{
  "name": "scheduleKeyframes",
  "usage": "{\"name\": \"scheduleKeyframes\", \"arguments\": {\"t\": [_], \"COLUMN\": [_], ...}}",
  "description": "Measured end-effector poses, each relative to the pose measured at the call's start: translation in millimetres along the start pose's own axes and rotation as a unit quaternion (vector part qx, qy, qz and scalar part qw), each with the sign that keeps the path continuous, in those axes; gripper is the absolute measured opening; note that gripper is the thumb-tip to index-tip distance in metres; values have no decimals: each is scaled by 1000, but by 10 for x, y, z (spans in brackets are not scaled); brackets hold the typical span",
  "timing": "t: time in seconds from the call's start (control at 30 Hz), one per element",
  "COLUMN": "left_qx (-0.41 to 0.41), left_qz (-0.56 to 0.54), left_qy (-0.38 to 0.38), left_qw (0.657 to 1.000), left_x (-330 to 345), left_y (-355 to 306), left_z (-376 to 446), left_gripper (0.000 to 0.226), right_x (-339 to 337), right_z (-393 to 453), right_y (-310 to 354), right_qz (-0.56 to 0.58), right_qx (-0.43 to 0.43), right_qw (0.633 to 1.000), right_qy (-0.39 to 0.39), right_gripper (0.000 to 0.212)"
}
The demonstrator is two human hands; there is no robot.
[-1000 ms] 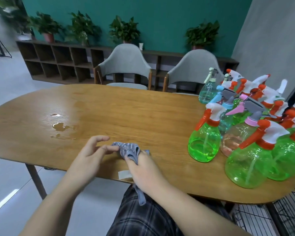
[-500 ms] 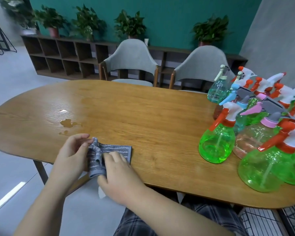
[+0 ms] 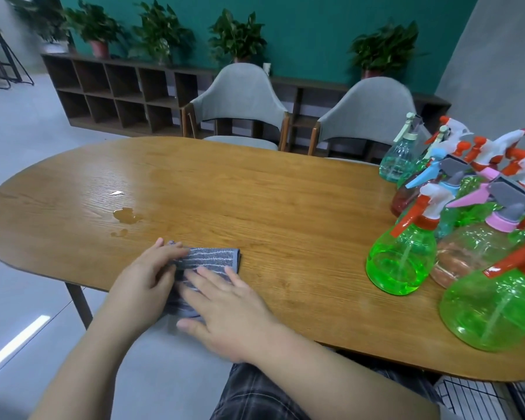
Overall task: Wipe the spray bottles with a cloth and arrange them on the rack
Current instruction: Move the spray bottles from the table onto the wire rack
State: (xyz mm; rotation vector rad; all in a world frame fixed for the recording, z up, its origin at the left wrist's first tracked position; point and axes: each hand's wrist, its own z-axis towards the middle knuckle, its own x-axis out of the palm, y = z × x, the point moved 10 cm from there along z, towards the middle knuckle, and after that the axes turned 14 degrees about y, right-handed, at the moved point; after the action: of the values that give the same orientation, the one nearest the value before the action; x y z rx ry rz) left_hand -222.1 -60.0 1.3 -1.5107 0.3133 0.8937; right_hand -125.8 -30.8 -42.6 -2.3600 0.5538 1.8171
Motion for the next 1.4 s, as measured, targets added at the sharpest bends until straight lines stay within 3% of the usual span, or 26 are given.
{"name": "scheduleKeyframes", "arguments": {"t": [0.07, 0.17, 0.33, 0.4, 0.47, 0.63, 0.8, 1.0, 1.13, 1.2, 1.27, 1.4], "left_qx": [7, -64, -121, -127, -116, -26, 162, 271, 356, 349, 302, 205], "left_qz": [81, 205, 251, 271, 275, 236, 164, 180, 22, -7, 26, 120], "left_qy": [50, 128, 169, 167, 148, 73, 20, 8, 80, 105, 131, 190], "left_qw": [995, 968, 945, 939, 943, 969, 973, 946, 931, 931, 944, 953], "left_x": [136, 287, 324, 315, 290, 246, 368, 743, 963, 1070, 1191, 1381], "left_y": [16, 146, 150, 132, 41, -646, -1643, -2607, -3083, -3221, -3247, -3268], "left_z": [79, 175, 212, 216, 229, 265, 214, 166, 135, 209, 354, 572], "left_gripper": [38, 50, 60, 59, 55, 44, 30, 38, 48, 63, 77, 83], "right_x": [-26, -84, -80, -168, -390, -1002, -1444, -1530, -1684, -1721, -1682, -1543], "right_z": [93, 199, 269, 215, 75, -606, -1412, -2202, -2786, -3018, -3080, -3162], "right_y": [-91, -241, -333, -362, -417, -699, -961, -1224, -1361, -1455, -1585, -1823], "right_qz": [16, 27, 98, 143, 178, 275, 264, 204, 97, 52, 36, 27], "right_qx": [12, 27, 15, 14, 19, 71, 93, 122, 172, 208, 248, 299], "right_qw": [1000, 999, 992, 988, 984, 935, 892, 868, 851, 844, 858, 893], "right_qy": [19, 36, 71, 52, -17, -210, -354, -435, -487, -492, -448, -335], "right_gripper": [60, 59, 58, 58, 52, 28, 10, 22, 32, 33, 36, 64]}}
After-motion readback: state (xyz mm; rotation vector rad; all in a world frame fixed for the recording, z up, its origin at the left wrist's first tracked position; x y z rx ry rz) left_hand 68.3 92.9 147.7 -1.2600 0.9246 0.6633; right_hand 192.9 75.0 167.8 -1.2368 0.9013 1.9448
